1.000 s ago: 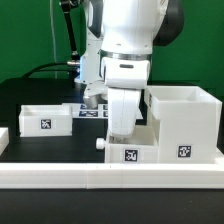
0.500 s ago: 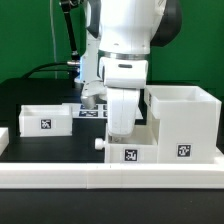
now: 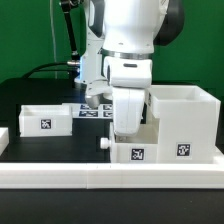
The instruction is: Assemble drawer
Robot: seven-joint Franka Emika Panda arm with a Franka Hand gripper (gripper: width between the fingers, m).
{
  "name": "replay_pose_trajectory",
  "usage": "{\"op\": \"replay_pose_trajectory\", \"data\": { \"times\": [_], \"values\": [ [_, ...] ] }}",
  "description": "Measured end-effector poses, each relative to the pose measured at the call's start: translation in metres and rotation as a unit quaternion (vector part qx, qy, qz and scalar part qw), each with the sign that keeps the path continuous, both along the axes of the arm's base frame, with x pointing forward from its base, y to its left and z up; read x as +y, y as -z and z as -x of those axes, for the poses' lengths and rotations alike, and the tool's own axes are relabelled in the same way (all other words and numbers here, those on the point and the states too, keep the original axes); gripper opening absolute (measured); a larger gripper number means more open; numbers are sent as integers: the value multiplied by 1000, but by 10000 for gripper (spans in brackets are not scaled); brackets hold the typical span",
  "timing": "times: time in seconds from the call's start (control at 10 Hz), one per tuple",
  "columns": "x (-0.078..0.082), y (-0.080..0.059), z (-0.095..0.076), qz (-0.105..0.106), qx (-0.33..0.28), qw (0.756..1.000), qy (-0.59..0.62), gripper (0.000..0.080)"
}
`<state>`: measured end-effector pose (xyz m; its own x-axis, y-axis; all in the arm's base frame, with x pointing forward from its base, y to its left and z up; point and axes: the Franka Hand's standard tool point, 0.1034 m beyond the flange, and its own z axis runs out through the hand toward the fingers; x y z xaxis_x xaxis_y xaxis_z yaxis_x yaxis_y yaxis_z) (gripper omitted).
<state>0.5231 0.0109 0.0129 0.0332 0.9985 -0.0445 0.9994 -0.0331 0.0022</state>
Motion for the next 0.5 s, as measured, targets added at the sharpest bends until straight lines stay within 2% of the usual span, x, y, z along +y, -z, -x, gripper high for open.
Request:
{"op": "replay_pose_trajectory", "data": {
  "times": [0.5],
  "values": [
    [1, 1, 0, -1, -1, 1000, 5, 42]
  ]
}}
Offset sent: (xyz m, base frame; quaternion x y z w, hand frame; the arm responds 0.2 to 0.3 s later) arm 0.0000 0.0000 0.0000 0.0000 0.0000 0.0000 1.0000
